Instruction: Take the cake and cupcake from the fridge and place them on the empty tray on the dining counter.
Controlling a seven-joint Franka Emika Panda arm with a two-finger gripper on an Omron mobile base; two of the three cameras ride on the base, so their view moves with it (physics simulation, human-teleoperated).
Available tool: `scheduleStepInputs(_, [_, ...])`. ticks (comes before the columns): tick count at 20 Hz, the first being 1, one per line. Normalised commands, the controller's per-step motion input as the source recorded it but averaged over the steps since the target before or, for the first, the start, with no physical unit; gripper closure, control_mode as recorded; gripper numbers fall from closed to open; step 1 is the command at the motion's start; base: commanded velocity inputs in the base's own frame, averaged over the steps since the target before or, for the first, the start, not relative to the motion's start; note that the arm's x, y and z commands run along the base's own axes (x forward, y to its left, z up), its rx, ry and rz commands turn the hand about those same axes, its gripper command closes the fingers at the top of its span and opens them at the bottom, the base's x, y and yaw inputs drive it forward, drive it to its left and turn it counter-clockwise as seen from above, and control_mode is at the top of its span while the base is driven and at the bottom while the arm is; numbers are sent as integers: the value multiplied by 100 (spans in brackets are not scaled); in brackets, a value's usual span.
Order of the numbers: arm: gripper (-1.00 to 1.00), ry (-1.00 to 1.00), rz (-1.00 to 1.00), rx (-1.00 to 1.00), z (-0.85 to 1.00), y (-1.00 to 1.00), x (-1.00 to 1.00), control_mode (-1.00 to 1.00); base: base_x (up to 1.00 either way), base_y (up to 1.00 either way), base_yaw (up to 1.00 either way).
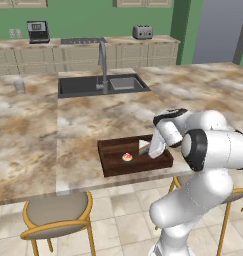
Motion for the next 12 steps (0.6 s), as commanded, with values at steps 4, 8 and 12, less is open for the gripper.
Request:
scheduleStepInputs(4, [100,0,0,0,-34,0,35,-100,0,0,0])
scheduleStepInputs(8, [-100,0,0,0,-25,-1,33,-100,0,0,0])
scheduleStepInputs(12, [-100,0,0,0,-1,-27,26,-100,0,0,0])
